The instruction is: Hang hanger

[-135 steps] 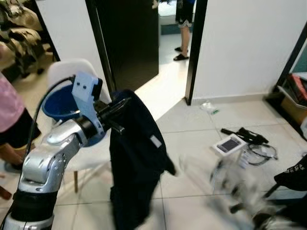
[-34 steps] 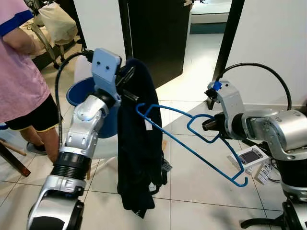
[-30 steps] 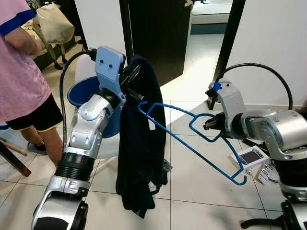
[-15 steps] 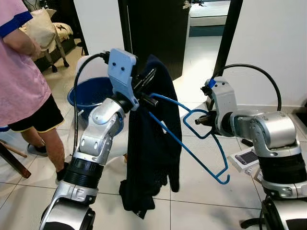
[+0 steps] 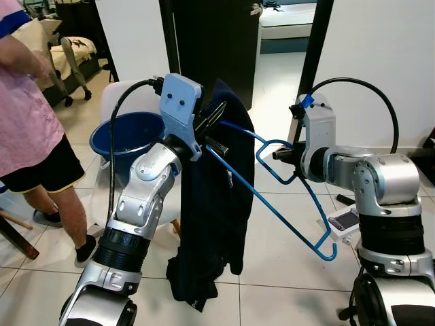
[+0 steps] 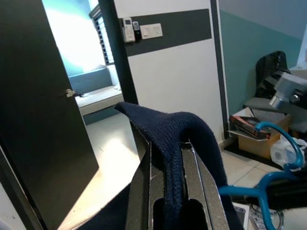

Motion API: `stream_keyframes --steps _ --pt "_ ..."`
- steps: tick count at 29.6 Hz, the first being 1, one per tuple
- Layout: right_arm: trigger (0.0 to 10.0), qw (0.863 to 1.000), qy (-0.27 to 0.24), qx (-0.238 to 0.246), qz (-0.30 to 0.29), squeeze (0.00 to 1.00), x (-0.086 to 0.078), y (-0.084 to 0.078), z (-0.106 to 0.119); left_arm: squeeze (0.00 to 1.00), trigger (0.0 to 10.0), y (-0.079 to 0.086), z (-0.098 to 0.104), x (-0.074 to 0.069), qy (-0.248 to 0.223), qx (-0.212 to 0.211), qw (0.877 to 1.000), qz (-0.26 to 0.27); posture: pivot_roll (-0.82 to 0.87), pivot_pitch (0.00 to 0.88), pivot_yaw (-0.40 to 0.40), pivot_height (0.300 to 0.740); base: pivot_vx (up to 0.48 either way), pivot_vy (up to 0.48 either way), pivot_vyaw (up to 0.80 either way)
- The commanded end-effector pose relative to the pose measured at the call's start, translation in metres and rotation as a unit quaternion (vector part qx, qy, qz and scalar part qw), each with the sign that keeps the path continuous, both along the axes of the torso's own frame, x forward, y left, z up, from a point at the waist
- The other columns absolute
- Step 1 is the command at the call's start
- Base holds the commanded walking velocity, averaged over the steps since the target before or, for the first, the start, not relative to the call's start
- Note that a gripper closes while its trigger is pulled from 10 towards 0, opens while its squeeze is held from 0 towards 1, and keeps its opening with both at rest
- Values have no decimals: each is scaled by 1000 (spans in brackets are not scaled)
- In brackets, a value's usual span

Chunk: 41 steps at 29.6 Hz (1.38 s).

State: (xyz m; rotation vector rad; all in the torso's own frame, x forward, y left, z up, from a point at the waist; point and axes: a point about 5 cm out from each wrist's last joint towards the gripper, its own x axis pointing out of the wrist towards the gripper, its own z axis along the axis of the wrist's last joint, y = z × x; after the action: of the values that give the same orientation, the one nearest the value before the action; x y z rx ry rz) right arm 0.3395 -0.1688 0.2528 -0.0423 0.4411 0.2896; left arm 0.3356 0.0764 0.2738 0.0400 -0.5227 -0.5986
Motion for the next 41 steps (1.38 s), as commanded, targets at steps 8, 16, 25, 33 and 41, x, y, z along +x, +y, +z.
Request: stream_keyframes --steps 8,16,25,33,41 --pt "10000 1000 -15 12 -13 0 2 0 8 0 10000 -6 -1 -8 -11 26 1000 -3 -35 0 51 740 0 0 0" --pt "10000 994 22 -37 -100 0 7 -34 -9 0 10000 17 -4 5 1 26 996 83 -38 0 53 740 0 0 0" --pt "10000 987 23 -68 -146 0 7 -59 -11 0 10000 43 1 11 20 -8 990 136 -38 0 51 740 0 0 0" --pt "10000 990 25 -70 -121 0 7 -43 -12 0 10000 15 4 -6 -3 -6 999 46 -36 0 49 740 0 0 0" --pt "10000 993 22 -72 -94 0 7 -26 -9 0 10000 -13 -3 -10 14 -6 999 30 -40 0 50 740 0 0 0"
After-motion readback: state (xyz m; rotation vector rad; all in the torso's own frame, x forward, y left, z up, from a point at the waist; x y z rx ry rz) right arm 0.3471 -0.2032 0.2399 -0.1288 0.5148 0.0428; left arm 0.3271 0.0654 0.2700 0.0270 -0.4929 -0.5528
